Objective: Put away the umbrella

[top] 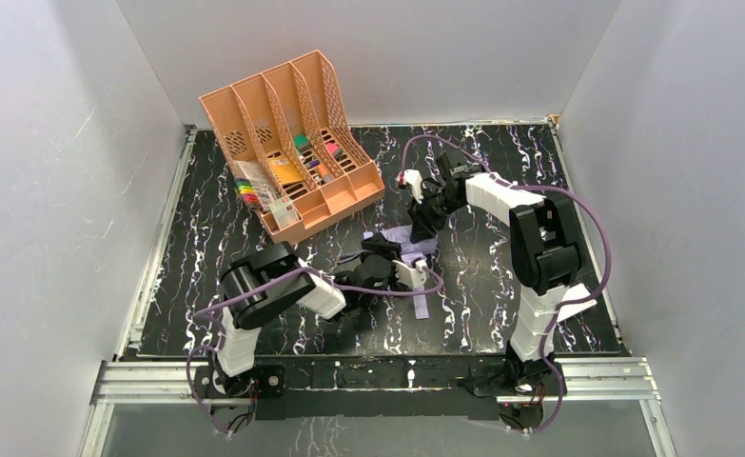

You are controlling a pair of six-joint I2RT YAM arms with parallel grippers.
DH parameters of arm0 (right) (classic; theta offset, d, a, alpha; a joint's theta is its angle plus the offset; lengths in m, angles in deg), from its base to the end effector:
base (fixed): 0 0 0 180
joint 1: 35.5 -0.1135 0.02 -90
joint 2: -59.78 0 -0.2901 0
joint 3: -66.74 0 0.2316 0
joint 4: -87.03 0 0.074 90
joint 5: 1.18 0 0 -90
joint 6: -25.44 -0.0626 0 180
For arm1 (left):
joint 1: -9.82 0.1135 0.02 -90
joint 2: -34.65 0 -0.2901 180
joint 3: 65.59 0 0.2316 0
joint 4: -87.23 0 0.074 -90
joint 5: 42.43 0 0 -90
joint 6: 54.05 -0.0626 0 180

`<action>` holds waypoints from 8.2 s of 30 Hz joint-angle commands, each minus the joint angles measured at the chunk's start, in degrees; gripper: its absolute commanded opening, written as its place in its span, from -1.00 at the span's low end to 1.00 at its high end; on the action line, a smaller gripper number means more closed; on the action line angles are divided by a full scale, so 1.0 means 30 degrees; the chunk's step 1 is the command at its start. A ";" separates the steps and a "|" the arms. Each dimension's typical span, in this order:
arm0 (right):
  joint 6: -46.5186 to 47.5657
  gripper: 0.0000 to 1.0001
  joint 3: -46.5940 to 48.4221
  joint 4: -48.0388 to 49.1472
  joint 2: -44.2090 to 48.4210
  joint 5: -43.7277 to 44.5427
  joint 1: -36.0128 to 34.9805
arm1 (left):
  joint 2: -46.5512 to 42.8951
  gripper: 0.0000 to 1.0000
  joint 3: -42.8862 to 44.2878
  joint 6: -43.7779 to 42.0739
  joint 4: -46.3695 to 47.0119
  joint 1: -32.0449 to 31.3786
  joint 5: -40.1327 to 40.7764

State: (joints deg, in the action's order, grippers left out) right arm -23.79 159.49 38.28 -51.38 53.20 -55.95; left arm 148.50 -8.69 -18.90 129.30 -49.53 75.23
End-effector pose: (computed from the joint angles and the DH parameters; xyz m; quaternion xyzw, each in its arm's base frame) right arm 0.3554 0.1715 0.1958 -0.5273 0.7723 0.2619 0.2384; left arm 0.2232 -0.3196 0.1515 0.5671 0.5404 0.1661 0.5989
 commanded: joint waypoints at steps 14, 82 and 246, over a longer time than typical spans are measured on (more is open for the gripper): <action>0.1367 -0.30 -0.5637 0.5955 0.2795 0.6372 -0.0892 | -1.0958 0.39 -0.3561 0.9784 -0.8650 0.0288 -0.2889; 0.6407 -0.33 -2.0020 2.1640 1.0444 1.0226 -0.6147 | 0.2518 -0.47 1.2337 1.3865 -2.1608 0.7839 -2.3892; -1.4357 0.41 -1.3978 1.5186 1.5121 1.0593 0.0092 | -0.2955 -1.00 -0.0370 0.5241 -1.0884 0.3236 -0.8533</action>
State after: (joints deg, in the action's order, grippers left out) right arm -78.52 120.61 58.04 -7.40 89.25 -56.82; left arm 137.76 -5.12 4.64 103.72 -38.28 50.19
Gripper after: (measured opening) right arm 0.711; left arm 0.342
